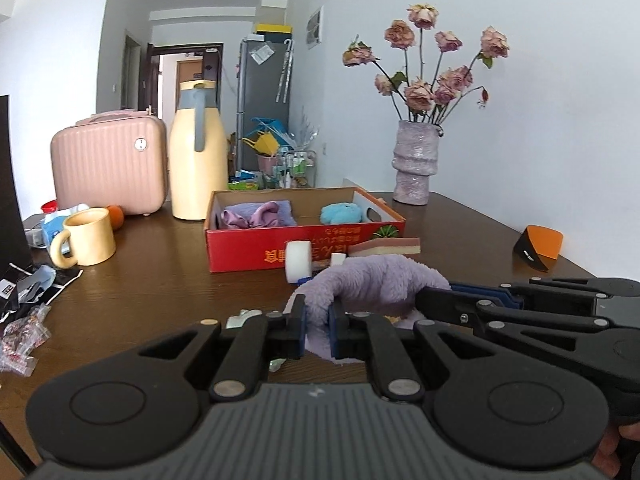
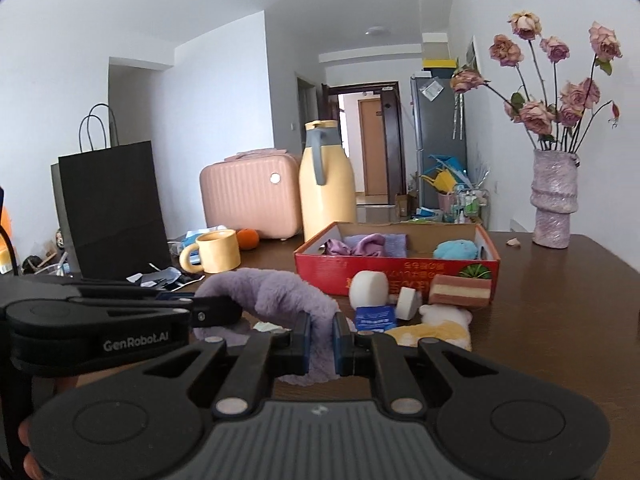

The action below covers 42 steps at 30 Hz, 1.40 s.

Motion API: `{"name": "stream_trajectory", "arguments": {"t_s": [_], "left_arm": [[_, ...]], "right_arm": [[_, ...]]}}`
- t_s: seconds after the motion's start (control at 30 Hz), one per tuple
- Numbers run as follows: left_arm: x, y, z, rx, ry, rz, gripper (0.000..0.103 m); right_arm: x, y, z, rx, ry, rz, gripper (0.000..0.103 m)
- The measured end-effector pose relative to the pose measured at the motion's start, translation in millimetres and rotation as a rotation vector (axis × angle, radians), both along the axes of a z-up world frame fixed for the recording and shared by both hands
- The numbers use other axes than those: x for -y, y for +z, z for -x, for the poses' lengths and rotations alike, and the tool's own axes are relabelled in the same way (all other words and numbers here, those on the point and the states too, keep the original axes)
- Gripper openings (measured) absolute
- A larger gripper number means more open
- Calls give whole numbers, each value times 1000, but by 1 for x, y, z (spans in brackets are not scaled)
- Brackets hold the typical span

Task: Organize soft objects
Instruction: 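Carry the lavender headband into the red box and open both grippers, then lift both grippers out of the box toward the sponge block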

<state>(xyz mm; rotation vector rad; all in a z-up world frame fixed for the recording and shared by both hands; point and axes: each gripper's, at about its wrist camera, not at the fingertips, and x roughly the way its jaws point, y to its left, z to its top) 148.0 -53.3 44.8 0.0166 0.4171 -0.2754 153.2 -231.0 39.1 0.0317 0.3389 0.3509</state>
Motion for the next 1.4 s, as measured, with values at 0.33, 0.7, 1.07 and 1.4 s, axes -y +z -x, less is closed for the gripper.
{"name": "stream_trajectory", "arguments": {"t_s": [0.33, 0.7, 1.07, 1.4], "left_arm": [[8, 10, -44, 6, -35, -15, 11], [-7, 46, -296, -260, 11, -21, 11], [-10, -38, -392, -458, 18, -194, 39], [-24, 1, -369, -354, 39, -160, 53]], "right_arm": [[10, 22, -56, 6, 2, -21, 11], [-11, 42, -329, -352, 62, -104, 11], [-40, -32, -425, -608, 19, -33, 25], [-14, 16, -401, -495, -13, 2, 40]]}}
